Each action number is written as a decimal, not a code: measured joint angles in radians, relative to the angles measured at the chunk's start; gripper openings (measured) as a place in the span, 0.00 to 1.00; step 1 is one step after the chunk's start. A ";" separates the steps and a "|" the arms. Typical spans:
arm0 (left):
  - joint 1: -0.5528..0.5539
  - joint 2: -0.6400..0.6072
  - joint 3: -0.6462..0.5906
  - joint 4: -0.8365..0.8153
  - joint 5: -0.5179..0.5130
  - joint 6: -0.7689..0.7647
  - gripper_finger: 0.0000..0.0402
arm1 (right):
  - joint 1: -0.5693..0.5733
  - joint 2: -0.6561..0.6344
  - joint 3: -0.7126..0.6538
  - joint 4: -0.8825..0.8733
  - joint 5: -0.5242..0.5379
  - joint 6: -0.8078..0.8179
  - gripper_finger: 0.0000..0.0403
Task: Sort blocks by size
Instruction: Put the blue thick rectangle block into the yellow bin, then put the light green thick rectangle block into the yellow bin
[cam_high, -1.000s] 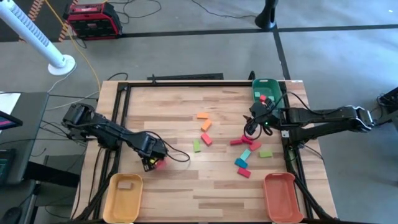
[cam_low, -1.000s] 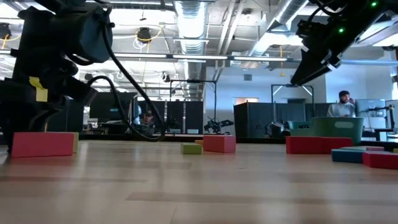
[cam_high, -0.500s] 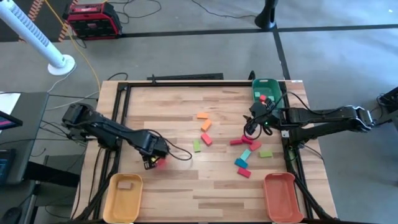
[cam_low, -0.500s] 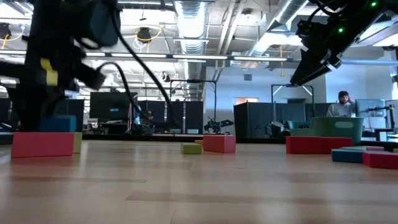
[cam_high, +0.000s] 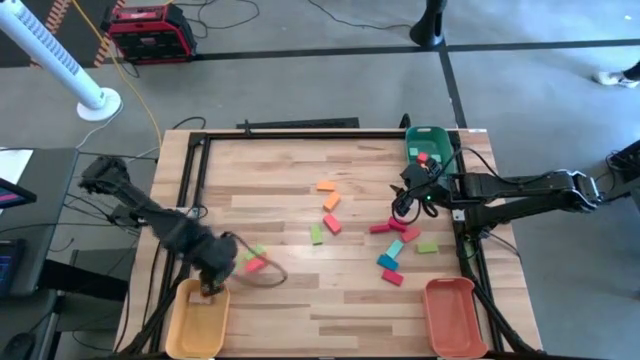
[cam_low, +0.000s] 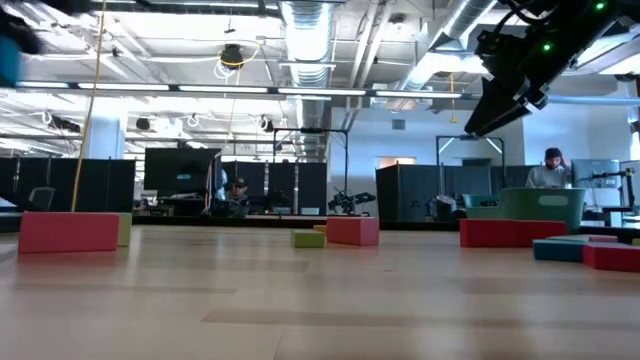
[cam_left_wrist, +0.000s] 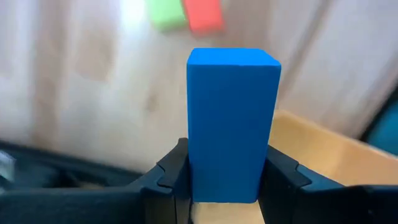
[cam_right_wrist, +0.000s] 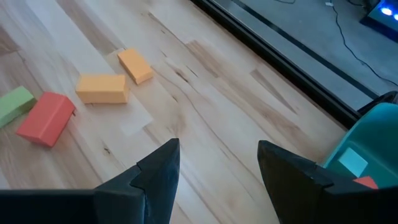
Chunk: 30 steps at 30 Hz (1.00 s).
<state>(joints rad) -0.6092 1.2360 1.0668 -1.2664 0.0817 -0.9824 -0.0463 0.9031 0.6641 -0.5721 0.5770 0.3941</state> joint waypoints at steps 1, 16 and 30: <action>-0.040 -0.009 0.000 0.002 0.011 -0.053 0.31 | 0.000 0.000 0.000 0.007 0.000 -0.001 0.61; -0.405 0.100 -0.002 0.184 0.019 -0.435 0.31 | 0.003 0.000 0.000 0.096 0.000 -0.003 0.61; -0.411 0.215 -0.003 0.171 0.023 -0.430 0.55 | 0.061 0.002 0.000 0.153 0.000 -0.001 0.61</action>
<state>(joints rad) -1.0199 1.4505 1.0637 -1.0954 0.1047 -1.4124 0.0143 0.9051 0.6643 -0.4188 0.5766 0.3931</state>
